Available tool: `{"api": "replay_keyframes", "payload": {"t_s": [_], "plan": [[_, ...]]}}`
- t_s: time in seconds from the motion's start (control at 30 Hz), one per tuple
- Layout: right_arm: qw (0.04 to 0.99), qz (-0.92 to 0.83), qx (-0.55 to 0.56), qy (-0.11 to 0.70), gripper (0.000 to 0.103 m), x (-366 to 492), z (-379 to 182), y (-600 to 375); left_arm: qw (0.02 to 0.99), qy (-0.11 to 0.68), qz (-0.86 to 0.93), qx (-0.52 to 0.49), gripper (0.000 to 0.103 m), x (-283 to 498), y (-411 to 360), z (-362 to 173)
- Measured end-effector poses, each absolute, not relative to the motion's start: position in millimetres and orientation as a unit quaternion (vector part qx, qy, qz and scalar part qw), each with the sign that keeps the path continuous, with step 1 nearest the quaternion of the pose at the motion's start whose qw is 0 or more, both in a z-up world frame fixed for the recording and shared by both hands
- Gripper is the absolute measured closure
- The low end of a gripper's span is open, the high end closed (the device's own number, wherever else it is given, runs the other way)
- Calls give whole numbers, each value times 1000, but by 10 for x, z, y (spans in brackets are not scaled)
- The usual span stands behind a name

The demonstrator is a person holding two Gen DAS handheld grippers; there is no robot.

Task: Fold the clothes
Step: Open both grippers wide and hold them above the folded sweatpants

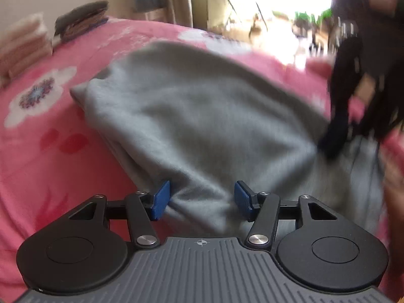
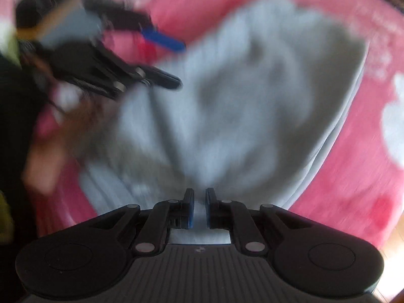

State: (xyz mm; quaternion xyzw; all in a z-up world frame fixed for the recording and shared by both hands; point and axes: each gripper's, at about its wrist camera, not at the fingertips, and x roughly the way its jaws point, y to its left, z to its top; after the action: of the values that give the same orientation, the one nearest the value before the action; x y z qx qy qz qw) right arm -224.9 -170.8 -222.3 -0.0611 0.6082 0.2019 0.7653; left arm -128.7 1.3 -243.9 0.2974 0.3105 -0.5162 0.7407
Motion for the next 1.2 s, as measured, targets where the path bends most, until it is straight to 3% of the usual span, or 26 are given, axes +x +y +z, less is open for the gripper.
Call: {"api": "replay_keyframes", "payload": {"t_s": [0.13,0.23,0.33,0.47,0.67,0.7,0.77,0.87,1.0,1.2], "plan": [[778,199,-69,592,94,-2301,-2011,-1713,746,256,-525,319,47,-1422,63,-2299],[763,242,-71,595,93,-2383,-1940,-1627,738,270,-547,288,46,-1395,78,-2216],[743,282,-68,603,93,-2458,-1946,-1534,720,289,-562,286,34,-1436,51,-2261],[731,289,-55,615,91,-2488,-2195,-1441,693,316,-557,331,34,-1581,-46,-2493],[748,279,-45,600,90,-2444,-1995,-1506,708,361,-543,270,33,-1333,-83,-2305],[762,268,-34,589,88,-2401,-1937,-1558,714,361,-540,259,31,-1297,-78,-2264],[788,241,-8,567,84,-2322,-1836,-1661,728,360,-534,236,16,-1223,-65,-2183],[825,185,42,533,70,-2230,-1740,-1808,747,361,-518,207,3,-1132,-66,-2088],[855,112,98,497,60,-2138,-1663,-1969,764,374,-494,181,1,-1047,-53,-1997],[855,40,143,496,56,-2098,-1743,-2067,774,406,-461,152,0,-917,-32,-1964]]}}
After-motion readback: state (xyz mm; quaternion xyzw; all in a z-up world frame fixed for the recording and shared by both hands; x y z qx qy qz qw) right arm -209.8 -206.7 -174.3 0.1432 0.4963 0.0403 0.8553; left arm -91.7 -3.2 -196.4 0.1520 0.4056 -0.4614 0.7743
